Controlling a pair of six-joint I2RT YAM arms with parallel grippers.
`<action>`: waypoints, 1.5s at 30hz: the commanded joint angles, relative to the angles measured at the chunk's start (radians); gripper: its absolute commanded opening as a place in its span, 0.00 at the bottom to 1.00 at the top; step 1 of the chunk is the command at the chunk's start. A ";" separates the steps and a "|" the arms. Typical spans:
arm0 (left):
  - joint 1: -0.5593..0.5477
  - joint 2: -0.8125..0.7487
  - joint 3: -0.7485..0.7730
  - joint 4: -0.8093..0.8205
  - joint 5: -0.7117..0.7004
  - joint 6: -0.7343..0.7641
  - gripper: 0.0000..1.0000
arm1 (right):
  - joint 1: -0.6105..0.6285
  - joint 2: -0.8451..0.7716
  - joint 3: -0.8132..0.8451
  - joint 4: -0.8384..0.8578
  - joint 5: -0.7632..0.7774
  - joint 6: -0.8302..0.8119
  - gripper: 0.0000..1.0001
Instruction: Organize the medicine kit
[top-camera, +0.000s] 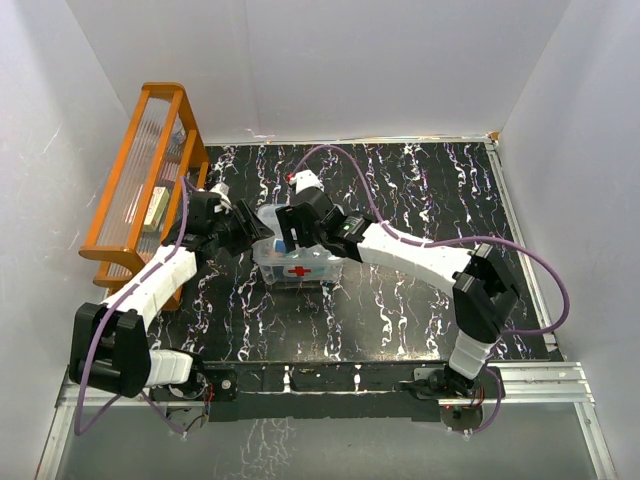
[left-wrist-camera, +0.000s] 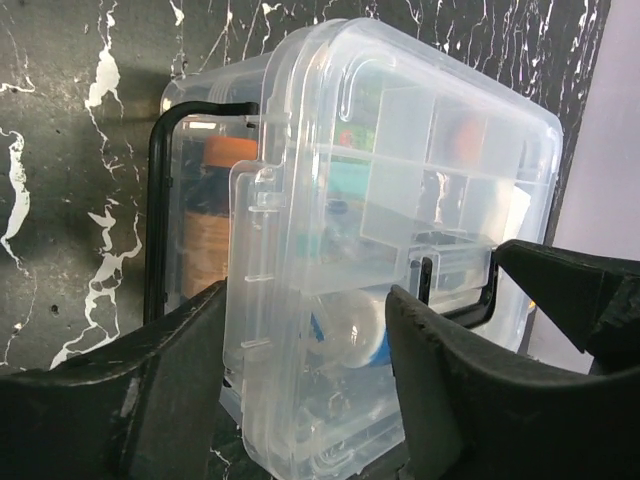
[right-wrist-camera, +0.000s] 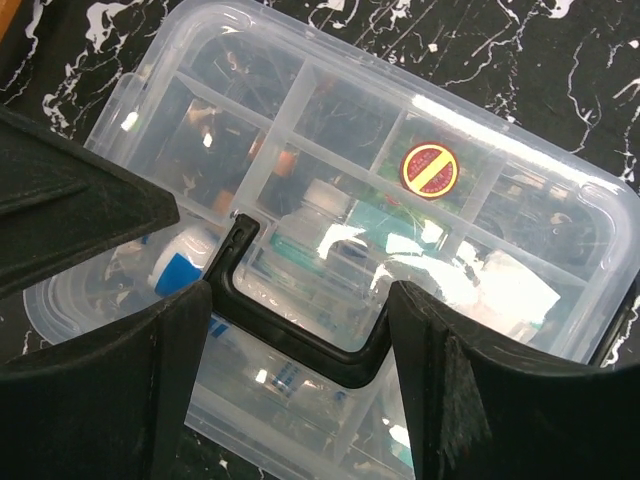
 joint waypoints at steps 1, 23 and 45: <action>-0.078 0.019 -0.012 0.002 -0.008 0.000 0.53 | -0.018 0.021 -0.092 -0.233 -0.062 0.059 0.69; -0.161 -0.022 0.059 -0.038 -0.014 -0.005 0.72 | 0.042 -0.043 0.163 -0.335 0.036 -0.006 0.74; -0.094 0.000 -0.087 0.182 -0.033 -0.091 0.99 | 0.036 0.043 -0.056 -0.422 -0.141 -0.015 0.64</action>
